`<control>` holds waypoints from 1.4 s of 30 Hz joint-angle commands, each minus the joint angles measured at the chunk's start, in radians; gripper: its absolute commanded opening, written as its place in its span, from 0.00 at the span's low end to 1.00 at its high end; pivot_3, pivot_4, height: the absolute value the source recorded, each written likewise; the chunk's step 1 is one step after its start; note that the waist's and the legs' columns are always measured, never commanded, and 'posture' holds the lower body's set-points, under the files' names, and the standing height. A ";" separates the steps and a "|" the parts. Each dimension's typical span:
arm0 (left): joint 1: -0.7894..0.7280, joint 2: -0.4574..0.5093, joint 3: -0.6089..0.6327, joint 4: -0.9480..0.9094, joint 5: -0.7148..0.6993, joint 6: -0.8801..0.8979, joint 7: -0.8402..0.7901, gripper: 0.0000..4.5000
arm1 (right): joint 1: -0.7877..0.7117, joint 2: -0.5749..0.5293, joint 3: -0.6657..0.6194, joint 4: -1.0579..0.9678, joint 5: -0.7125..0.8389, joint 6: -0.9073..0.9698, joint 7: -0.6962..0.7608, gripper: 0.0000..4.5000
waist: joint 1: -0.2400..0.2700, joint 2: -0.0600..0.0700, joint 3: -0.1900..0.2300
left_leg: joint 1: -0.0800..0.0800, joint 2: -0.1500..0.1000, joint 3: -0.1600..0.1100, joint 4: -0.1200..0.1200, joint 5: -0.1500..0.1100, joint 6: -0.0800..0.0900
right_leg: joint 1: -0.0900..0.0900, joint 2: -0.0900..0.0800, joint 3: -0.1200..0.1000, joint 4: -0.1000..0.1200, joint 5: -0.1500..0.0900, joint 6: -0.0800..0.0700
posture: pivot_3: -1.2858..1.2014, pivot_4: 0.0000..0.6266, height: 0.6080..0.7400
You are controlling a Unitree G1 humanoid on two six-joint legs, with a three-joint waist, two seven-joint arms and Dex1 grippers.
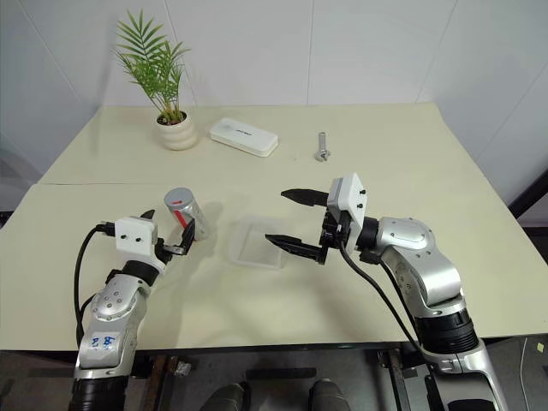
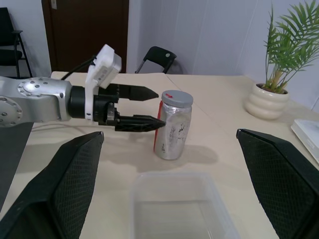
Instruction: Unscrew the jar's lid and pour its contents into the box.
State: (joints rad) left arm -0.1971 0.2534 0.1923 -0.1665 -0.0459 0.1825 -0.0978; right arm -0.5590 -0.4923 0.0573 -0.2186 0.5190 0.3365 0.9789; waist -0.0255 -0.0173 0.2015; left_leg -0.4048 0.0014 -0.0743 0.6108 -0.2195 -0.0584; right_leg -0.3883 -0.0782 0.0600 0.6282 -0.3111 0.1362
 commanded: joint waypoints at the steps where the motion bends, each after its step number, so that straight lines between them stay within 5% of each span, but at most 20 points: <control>1: -0.034 0.013 -0.015 0.035 0.007 -0.054 -0.017 0.99 | 0.005 0.012 -0.011 -0.053 0.022 0.007 -0.018 1.00 | -0.001 0.000 0.000 | 0.000 0.000 0.000 0.000 0.000 0.000 | 0.000 0.000 0.000 0.000 0.000 0.000 | 0.52 0.24 1.00; 10: -0.159 0.043 -0.031 0.194 0.033 -0.104 -0.018 0.99 | 0.023 0.038 -0.018 -0.059 0.014 -0.004 -0.050 1.00 | 0.000 0.000 0.000 | 0.000 0.000 0.000 0.000 0.000 0.000 | -0.001 0.000 0.000 0.000 0.000 0.000 | 0.52 0.24 1.00; 29: -0.075 -0.097 -0.068 -0.020 0.118 0.072 0.170 0.99 | 0.031 0.024 -0.014 -0.065 0.025 0.020 -0.037 1.00 | 0.001 0.000 0.000 | -0.001 0.000 0.000 0.000 0.000 0.000 | -0.001 0.000 0.000 0.000 0.000 0.001 | 0.52 0.24 1.00; 42: -0.164 -0.145 -0.093 0.078 0.160 0.088 0.247 0.99 | 0.015 0.009 -0.021 -0.044 0.031 0.037 -0.006 1.00 | 0.001 0.000 0.000 | -0.001 -0.001 0.000 0.000 0.000 0.000 | -0.001 0.000 0.000 -0.001 0.000 0.001 | 0.52 0.24 1.00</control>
State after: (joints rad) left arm -0.3421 0.1109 0.0990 -0.0882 0.0930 0.2794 0.1230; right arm -0.5289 -0.4712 0.0569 -0.2450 0.5313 0.3740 0.9641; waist -0.0249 -0.0175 0.2015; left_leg -0.4061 0.0007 -0.0741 0.6104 -0.2195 -0.0584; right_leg -0.3896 -0.0782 0.0604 0.6277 -0.3108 0.1369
